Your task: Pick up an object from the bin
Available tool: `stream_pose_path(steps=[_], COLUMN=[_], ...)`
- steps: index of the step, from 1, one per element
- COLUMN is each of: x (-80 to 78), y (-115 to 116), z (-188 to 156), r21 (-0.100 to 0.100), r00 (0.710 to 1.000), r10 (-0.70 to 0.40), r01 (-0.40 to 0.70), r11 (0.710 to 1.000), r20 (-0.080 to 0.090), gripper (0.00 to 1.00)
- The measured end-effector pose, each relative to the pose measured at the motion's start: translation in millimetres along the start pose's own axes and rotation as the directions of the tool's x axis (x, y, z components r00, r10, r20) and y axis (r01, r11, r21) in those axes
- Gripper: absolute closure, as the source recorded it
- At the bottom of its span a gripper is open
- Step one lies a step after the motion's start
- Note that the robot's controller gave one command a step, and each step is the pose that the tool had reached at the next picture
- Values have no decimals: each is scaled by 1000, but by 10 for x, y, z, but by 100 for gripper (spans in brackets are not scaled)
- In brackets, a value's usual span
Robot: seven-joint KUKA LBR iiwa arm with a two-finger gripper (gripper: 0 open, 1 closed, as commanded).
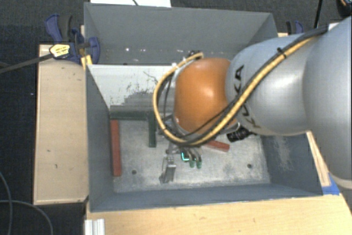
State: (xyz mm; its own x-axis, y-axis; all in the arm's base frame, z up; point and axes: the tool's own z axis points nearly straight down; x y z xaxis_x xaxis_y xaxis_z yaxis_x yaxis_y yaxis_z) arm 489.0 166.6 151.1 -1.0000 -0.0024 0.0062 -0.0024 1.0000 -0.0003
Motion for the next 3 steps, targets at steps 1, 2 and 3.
stream_pose_path(steps=[1, 2, 3], x=[-645, -743, -740], y=[-725, -1242, -1204], z=[845, 801, 799], r21=[3, 0, -3], r00=[1000, 997, 997], r10=[8, 79, 80], r01=[-8, -79, -79], r11=[1000, 997, 997], r20=[7, 12, 12], gripper=[0, 0, 100])
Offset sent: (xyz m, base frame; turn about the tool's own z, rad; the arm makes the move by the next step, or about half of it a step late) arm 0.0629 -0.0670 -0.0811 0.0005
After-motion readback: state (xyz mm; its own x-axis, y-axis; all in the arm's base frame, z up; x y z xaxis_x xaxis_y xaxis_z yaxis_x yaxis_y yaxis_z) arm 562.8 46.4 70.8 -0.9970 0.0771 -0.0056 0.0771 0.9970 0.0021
